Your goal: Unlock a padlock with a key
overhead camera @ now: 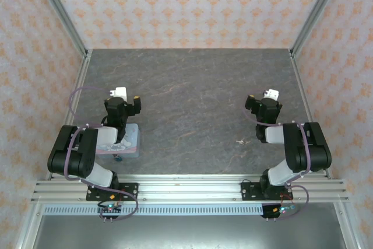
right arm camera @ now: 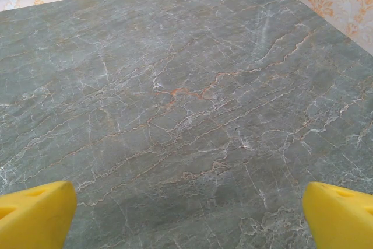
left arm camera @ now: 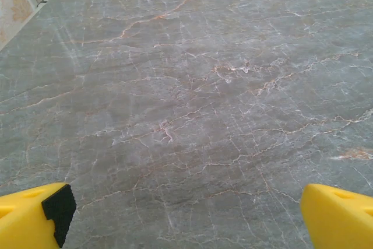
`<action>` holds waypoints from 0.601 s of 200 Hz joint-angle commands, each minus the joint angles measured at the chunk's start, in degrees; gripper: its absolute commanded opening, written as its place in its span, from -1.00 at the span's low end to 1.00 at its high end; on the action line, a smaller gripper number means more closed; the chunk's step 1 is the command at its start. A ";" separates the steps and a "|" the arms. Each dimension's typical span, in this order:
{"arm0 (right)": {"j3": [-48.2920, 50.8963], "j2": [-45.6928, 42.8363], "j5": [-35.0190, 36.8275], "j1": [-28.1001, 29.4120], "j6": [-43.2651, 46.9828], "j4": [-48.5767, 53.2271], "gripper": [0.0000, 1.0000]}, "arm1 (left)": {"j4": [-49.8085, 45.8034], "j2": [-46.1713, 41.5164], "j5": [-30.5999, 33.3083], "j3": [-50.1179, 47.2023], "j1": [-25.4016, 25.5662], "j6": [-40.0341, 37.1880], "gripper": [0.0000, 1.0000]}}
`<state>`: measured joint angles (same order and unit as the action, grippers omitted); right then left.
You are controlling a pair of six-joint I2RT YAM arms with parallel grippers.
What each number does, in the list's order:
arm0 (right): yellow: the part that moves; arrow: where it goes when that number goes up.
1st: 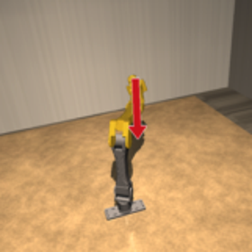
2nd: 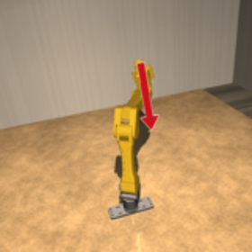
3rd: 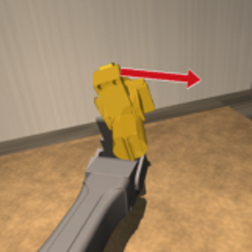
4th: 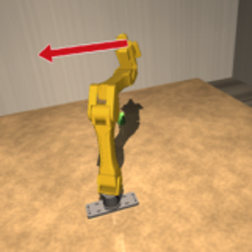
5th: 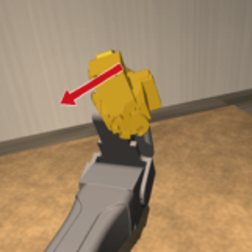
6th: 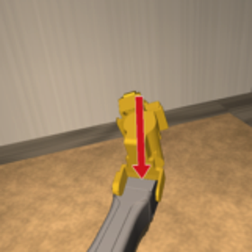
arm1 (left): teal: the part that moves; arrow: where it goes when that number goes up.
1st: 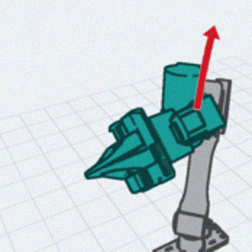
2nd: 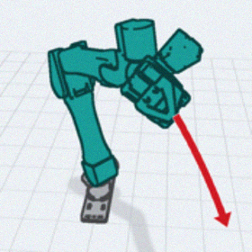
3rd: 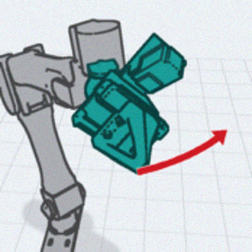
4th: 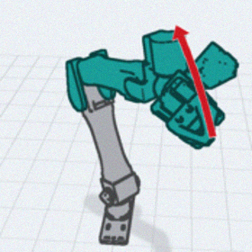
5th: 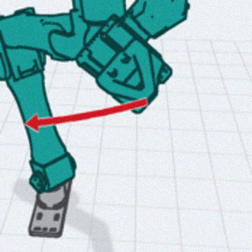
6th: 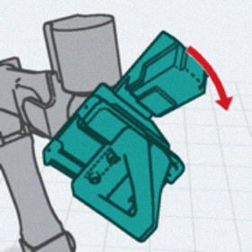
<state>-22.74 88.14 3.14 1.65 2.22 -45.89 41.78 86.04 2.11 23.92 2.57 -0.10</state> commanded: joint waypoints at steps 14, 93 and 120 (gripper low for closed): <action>-0.37 -0.69 -0.06 -0.29 -0.10 -0.57 0.99 | 0.50 -0.35 -0.09 0.60 -0.46 -1.16 1.00; -0.64 -0.68 0.03 -0.33 -0.20 -0.14 0.98 | 0.27 -0.30 -0.31 0.77 -1.04 -0.52 1.00; -1.26 -4.79 1.61 -0.33 -0.81 3.79 0.98 | -9.44 -3.52 -0.36 5.02 -1.03 -0.54 1.00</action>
<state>-22.74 87.94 3.18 1.65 2.20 -45.71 40.56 85.97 1.87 24.38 2.09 -0.10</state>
